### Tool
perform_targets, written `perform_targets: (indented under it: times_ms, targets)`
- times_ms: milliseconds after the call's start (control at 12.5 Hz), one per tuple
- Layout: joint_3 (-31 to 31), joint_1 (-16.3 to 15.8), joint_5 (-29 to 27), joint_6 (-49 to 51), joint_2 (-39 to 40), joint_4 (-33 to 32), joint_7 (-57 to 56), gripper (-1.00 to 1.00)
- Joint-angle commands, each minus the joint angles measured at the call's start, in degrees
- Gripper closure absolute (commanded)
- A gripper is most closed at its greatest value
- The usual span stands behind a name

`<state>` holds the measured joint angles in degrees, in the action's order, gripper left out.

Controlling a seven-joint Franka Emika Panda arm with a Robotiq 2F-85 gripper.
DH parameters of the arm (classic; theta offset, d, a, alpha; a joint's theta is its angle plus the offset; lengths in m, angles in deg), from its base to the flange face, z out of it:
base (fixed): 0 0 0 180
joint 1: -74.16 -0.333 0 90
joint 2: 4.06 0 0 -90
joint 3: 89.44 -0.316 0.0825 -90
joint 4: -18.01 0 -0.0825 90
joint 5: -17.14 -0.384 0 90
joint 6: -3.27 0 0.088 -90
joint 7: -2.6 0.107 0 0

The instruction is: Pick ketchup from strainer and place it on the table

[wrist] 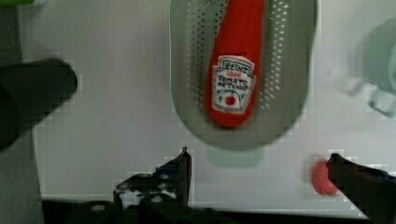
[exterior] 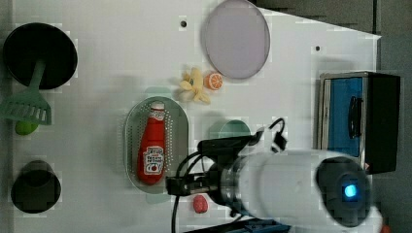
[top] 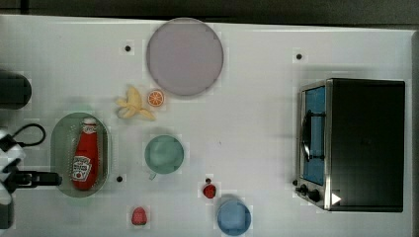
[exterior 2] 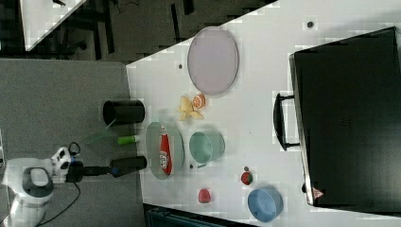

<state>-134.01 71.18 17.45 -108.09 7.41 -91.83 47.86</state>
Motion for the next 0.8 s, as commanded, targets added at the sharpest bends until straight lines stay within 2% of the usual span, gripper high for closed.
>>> perform_targets:
  times_ms: [80, 480, 800]
  targets:
    - [1.53, 1.58, 3.10, -9.98, 2.40, -5.53, 6.34, -1.00]
    - [1.89, 1.38, 8.22, -30.30, 8.98, -14.96, 8.48, -1.00]
    - [2.94, 1.25, 10.69, -35.12, 15.40, -15.88, 11.22, -1.00]
